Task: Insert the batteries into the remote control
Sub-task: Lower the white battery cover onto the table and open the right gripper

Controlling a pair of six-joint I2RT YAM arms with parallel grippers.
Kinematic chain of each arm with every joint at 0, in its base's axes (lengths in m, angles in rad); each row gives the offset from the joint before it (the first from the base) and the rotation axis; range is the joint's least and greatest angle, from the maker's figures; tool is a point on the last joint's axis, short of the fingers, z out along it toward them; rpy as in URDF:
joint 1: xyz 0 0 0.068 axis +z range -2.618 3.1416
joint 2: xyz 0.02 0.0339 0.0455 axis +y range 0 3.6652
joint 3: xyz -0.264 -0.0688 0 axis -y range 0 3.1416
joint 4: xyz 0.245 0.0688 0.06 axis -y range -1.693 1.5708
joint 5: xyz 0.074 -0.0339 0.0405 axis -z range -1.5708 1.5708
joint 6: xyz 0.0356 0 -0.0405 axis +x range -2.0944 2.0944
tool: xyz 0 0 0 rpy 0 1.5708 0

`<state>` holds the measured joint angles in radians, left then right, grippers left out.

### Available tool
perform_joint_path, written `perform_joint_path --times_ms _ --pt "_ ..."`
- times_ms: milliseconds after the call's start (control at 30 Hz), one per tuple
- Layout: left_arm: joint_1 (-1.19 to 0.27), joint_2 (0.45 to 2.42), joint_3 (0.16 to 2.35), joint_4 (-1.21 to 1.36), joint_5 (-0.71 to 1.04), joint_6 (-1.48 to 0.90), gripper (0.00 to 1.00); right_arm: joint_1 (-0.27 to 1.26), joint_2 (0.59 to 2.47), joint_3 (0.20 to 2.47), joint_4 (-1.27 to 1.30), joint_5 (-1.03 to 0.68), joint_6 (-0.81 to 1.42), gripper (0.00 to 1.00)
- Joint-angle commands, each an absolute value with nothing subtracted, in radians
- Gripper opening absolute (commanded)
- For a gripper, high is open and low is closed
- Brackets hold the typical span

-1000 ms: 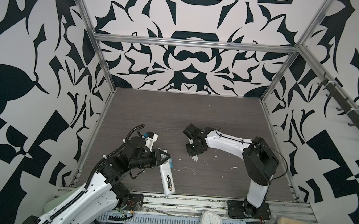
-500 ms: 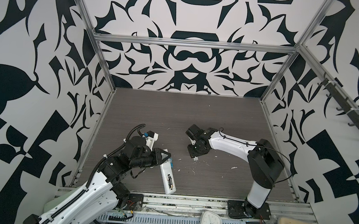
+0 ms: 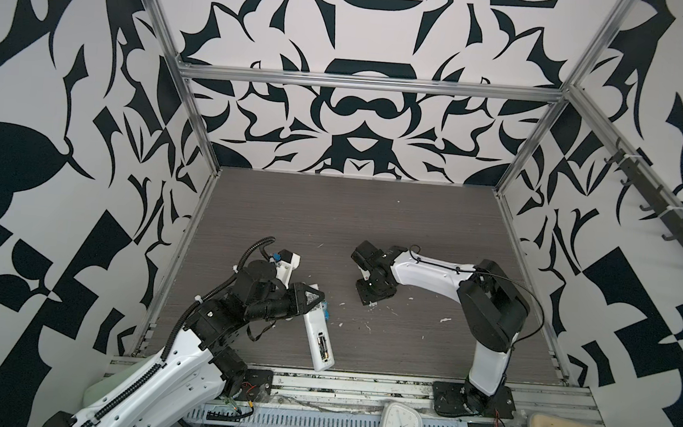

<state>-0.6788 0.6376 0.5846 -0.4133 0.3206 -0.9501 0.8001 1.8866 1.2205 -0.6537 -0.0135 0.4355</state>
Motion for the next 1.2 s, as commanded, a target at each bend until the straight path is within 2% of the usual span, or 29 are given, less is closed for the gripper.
perform_joint_path --times_ms 0,467,900,1167 --pt "-0.675 0.612 0.589 -0.438 0.319 -0.951 0.0 0.797 1.922 1.233 -0.648 -0.026 0.453 0.47" --pt "-0.675 0.588 0.575 -0.438 0.314 -0.964 0.0 0.821 1.942 1.279 -0.738 0.074 0.435 0.27" --pt "-0.675 0.627 0.581 -0.413 0.308 -0.938 0.0 0.842 1.816 1.21 -0.67 0.113 0.445 0.21" --pt "-0.675 0.742 0.57 -0.303 0.282 -0.939 0.0 0.841 1.715 1.172 -0.672 0.112 0.439 0.22"
